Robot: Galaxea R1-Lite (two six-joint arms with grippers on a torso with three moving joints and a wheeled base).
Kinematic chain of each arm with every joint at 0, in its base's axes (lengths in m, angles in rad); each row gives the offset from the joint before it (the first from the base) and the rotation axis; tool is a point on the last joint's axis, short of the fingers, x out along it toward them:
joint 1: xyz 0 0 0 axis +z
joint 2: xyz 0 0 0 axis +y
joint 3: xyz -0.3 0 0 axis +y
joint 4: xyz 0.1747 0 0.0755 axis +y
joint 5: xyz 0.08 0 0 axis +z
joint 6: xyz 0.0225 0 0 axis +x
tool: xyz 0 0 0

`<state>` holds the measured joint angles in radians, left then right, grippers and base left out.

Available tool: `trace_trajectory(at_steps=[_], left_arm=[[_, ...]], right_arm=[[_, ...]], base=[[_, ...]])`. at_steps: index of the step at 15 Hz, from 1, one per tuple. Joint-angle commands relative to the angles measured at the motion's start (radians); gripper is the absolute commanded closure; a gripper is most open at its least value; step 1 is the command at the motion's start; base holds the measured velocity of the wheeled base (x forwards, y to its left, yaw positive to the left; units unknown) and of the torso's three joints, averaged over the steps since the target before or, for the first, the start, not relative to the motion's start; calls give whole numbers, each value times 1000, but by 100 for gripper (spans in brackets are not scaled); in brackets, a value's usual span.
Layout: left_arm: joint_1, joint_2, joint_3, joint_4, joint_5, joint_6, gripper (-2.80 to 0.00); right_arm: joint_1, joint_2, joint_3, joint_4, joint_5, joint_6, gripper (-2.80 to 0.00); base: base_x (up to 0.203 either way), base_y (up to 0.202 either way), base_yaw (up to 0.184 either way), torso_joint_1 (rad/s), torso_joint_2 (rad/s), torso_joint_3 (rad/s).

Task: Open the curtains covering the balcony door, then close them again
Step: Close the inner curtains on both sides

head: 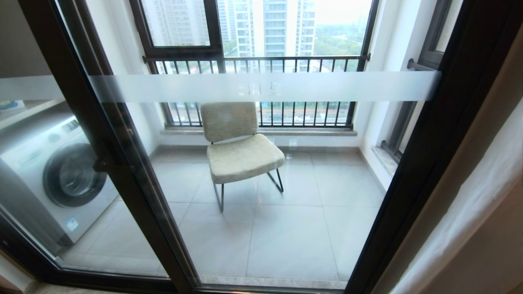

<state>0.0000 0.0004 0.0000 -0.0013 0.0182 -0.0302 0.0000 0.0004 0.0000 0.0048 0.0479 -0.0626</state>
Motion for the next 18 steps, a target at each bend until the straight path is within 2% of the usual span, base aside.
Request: trace_trajectory(at_steps=[1,10,15,18], left_arm=[[0,0,0,0,0,0,0],[0,0,0,0,0,0,0],[0,0,0,0,0,0,0],[0,0,0,0,0,0,0]], right_arm=[[0,0,0,0,1,0,0],[-1,25,-9,-6,1,-17,0],[-5,158,-118,-11,2,-13,0],[-55,277,-196,-18,1,-12,0]], base=[[0,0,0,0,0,0],[0,0,0,0,0,0],[0,0,0,0,0,0],[0,0,0,0,0,0]])
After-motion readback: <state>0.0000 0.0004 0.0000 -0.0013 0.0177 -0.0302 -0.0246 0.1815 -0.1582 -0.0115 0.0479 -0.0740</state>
